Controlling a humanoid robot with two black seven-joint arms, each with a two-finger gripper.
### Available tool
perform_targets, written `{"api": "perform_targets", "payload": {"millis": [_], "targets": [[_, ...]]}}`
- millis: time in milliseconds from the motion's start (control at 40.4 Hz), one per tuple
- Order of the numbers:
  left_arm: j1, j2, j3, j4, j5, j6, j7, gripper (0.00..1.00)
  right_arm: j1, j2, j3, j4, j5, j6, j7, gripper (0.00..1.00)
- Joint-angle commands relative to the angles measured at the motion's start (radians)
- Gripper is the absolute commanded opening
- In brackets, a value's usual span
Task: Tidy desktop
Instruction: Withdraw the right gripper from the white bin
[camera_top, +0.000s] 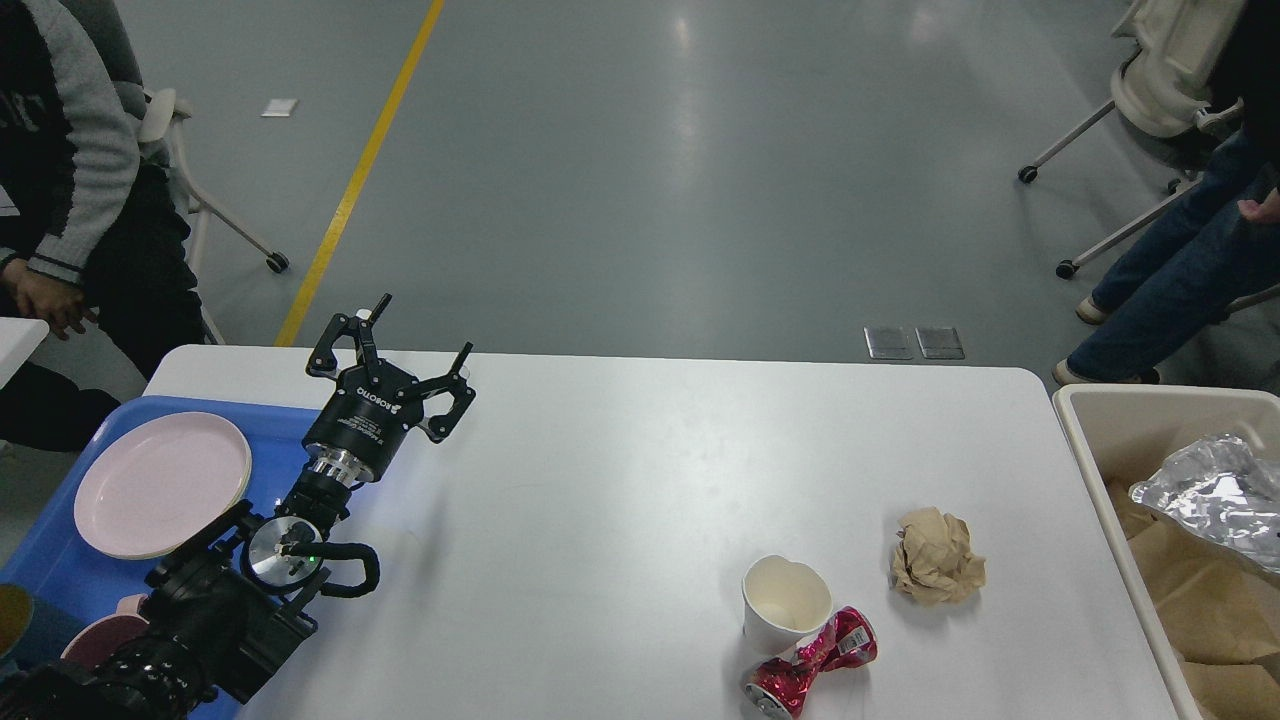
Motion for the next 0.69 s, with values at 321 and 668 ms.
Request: {"api": "perform_targets", "payload": {"millis": [321,668], "targets": [[0.000,0.000,0.000,0.000,0.000,0.000,0.000,0.97,0.141,-0.010,-0.002,0.035,-0.021,0.024,0.000,1.00],[0.000,0.000,0.000,-0.002,0.000,0.000,0.000,0.97,0.950,-0.168,-0.146,0.716,-0.271,0.372,0.010,1.00]]}}
